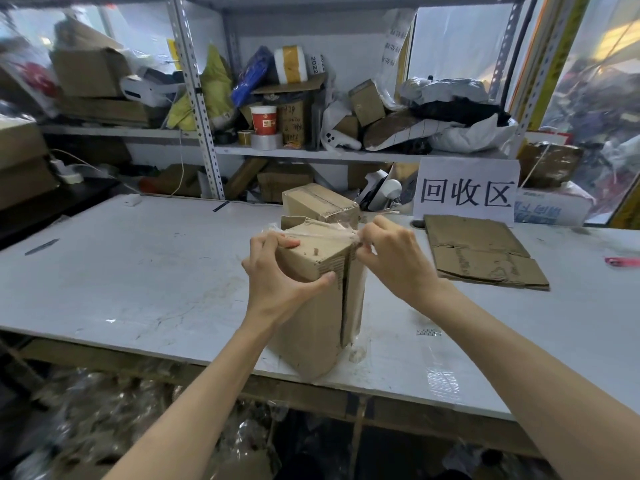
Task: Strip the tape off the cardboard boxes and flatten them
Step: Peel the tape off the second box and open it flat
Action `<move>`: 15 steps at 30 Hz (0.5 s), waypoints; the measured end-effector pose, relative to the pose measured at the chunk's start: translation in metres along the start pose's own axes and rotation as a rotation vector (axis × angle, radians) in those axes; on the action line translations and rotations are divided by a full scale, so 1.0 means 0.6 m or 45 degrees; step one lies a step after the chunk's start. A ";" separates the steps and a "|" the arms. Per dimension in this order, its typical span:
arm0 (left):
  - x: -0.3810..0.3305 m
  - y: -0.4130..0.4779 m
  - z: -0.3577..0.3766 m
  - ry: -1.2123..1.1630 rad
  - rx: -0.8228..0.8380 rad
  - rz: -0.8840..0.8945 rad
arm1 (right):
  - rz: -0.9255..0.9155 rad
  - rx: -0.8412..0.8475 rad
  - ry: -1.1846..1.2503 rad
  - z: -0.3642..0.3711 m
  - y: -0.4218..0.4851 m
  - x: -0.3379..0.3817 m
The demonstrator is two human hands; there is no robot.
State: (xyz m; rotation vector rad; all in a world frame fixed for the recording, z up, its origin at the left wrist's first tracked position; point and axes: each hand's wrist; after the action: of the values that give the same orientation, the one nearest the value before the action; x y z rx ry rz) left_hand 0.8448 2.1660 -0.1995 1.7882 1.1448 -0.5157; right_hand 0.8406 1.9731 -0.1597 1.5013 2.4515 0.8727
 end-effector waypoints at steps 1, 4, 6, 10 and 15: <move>-0.001 -0.002 0.001 -0.001 0.010 0.017 | 0.038 -0.030 0.028 0.002 0.000 -0.003; 0.003 -0.006 -0.003 -0.061 0.020 0.046 | 0.179 -0.098 0.206 -0.001 0.004 -0.016; 0.013 -0.007 -0.009 -0.125 0.033 0.055 | 0.248 -0.119 0.369 -0.005 0.004 -0.022; 0.025 -0.003 -0.018 -0.211 0.121 0.045 | 0.331 0.014 1.009 -0.016 -0.003 -0.046; 0.028 0.008 -0.040 -0.332 0.280 -0.077 | 0.390 0.149 1.533 -0.013 0.005 -0.057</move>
State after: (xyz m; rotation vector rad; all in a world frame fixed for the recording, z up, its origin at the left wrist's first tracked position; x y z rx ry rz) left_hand 0.8543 2.1943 -0.1979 1.8106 0.9924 -0.9121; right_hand 0.8566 1.9420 -0.1574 1.6935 3.0123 2.2523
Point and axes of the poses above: each hand's wrist, its own y-axis towards the middle knuckle, its own z-axis out of the palm, x = y × z, and after that the axes turned 12 degrees about x, right-handed
